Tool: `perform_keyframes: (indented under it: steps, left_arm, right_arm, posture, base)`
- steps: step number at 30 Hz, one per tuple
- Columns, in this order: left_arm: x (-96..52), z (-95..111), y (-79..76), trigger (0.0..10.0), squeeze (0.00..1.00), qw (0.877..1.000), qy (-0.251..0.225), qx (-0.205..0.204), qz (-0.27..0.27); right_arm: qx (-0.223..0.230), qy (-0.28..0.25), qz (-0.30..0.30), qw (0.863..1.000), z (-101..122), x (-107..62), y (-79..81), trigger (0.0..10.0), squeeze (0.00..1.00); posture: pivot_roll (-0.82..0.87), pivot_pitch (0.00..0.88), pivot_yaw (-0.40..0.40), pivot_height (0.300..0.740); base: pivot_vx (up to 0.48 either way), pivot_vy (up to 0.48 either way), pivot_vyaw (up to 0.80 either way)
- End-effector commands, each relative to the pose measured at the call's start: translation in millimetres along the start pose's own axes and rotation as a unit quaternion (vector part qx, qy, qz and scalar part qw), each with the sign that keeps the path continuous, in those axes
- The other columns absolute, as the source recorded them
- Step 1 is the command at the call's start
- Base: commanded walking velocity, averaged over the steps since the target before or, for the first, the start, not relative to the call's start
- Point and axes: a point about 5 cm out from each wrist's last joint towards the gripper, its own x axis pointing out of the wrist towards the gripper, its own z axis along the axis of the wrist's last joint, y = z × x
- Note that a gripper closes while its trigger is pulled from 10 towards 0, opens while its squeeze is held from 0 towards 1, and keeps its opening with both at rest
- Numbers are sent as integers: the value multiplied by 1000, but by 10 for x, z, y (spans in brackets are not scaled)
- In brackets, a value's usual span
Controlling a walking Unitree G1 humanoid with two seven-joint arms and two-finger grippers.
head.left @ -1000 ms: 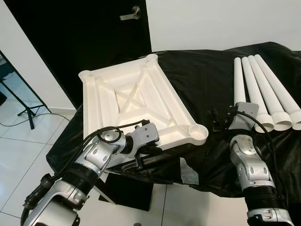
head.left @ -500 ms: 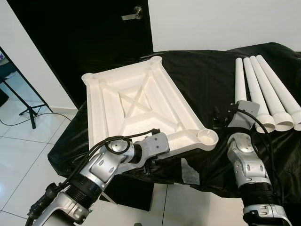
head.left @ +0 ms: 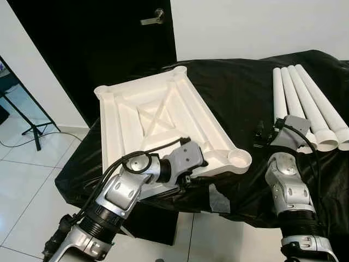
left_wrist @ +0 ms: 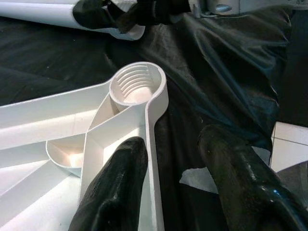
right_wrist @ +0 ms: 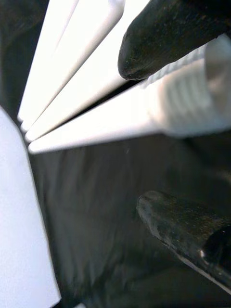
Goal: Building children table
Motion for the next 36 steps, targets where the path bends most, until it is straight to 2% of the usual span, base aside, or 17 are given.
perform_keyframes:
  steps: [1, 2, 5, 9, 17, 29, 30, 31, 32, 33, 34, 36]
  left_arm:
    - [-46, -32, 76, 10000, 0, 996, 0, -14, 88]
    - [-54, -33, 65, 10000, 0, 994, -8, -27, 108]
    - [-65, -46, 53, 10000, 0, 991, -12, -29, 131]
    - [-62, -39, 56, 10000, 0, 988, -17, -43, 145]
    - [-62, -30, 59, 10000, 0, 983, -24, -59, 173]
    - [-126, -48, 72, 10000, 0, 975, -16, -53, 215]
    - [-129, -48, 74, 10000, 0, 974, -16, -53, 218]
    - [-129, -48, 74, 10000, 0, 974, -16, -53, 218]
    - [-135, -51, 78, 10000, 0, 973, -15, -55, 222]
    - [-142, -52, 83, 10000, 0, 972, -13, -53, 227]
    - [-142, -52, 83, 10000, 0, 972, -13, -53, 227]
    - [-152, -55, 87, 10000, 0, 971, -11, -53, 231]
  right_arm:
    - [0, 17, -7, 1000, -23, 2, 2, 10000, 0]
    - [-4, 38, -16, 999, -61, 16, -45, 10000, 0]
    - [-4, 73, -2, 997, -149, 38, -58, 10000, 0]
    - [-1, 94, 10, 996, -188, 71, -46, 10000, 0]
    - [-4, 115, 28, 993, -180, 171, 12, 10000, 0]
    - [-2, 143, 45, 989, -263, 254, 81, 10000, 0]
    - [-1, 146, 48, 988, -272, 257, 89, 7569, 0]
    - [-1, 146, 48, 988, -272, 257, 89, 7569, 0]
    - [5, 151, 50, 987, -283, 258, 106, 6980, 0]
    - [8, 153, 53, 987, -290, 259, 127, 2235, 0]
    - [8, 153, 53, 987, -290, 259, 127, 2235, 0]
    - [15, 157, 57, 986, -301, 255, 160, 0, 0]
  posture:
    - [-10, 0, 76, 740]
    - [-10, 0, 65, 740]
    - [-6, 0, 54, 740]
    - [-2, 0, 43, 740]
    - [13, 0, 21, 740]
    - [54, 0, -8, 740]
    - [55, 0, -8, 740]
    - [55, 0, -8, 740]
    - [58, 0, -10, 740]
    - [62, 0, -13, 740]
    - [62, 0, -13, 740]
    - [64, 0, -16, 740]
  base:
    - [0, 0, 0]
    - [0, 0, 0]
    - [0, 0, 0]
    - [0, 0, 0]
    - [0, 0, 0]
    - [0, 0, 0]
    - [0, 0, 0]
    - [0, 0, 0]
    - [0, 0, 0]
    - [0, 0, 0]
    - [0, 0, 0]
    - [0, 0, 0]
